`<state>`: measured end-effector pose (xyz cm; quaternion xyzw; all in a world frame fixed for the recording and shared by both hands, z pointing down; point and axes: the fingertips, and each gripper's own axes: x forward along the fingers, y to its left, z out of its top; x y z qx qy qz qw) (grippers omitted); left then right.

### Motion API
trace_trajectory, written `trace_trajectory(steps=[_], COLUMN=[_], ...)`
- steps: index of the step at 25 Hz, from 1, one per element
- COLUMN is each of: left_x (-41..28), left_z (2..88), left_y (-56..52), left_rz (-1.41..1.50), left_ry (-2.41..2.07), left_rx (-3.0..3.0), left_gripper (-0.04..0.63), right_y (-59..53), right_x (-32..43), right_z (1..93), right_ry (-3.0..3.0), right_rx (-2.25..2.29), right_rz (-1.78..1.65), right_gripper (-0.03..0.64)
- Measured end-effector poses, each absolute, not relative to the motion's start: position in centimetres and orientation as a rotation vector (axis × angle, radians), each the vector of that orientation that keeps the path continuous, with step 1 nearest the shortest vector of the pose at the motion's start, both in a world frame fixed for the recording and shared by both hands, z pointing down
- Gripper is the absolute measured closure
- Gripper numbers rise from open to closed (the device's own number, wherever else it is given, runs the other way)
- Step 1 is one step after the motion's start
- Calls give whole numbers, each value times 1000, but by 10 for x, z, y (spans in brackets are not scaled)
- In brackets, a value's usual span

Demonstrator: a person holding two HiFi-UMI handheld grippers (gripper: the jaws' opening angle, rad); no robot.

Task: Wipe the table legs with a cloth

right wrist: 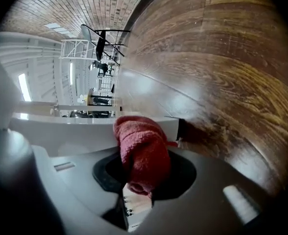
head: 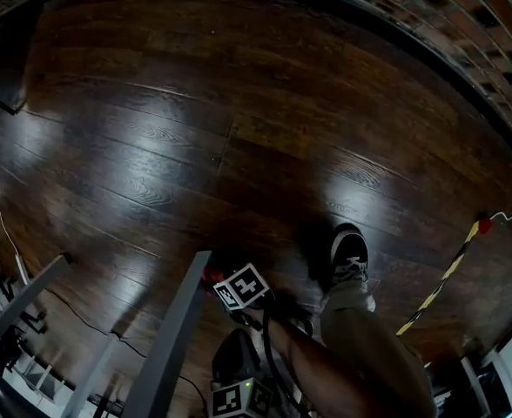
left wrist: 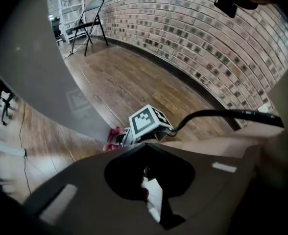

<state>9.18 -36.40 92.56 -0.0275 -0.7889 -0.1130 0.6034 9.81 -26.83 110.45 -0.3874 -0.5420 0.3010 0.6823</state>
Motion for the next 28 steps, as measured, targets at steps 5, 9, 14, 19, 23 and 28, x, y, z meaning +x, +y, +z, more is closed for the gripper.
trace_trajectory(steps=[5, 9, 14, 19, 23, 28], left_x=[60, 50, 44, 37, 30, 19], left_z=[935, 937, 939, 940, 942, 947], left_y=[-354, -353, -352, -351, -350, -349], left_rz=[-333, -329, -296, -270, -253, -234], left_ry=[-1831, -1835, -1841, -1846, -1849, -1848], left_rx=[-101, -87, -54, -25, -2, 29], left_gripper=[598, 598, 598, 598, 598, 598], right_y=[-266, -264, -270, -244, -234, -217], right_x=[89, 85, 45, 22, 34, 34], right_z=[1129, 1144, 1167, 1160, 1171, 1185], right_ry=[-1228, -1222, -1309, -1267, -1226, -1245], right_rx=[-867, -914, -854, -911, -897, -909], right_rz=[673, 589, 596, 652, 658, 502], right_gripper=[535, 534, 534, 534, 534, 532])
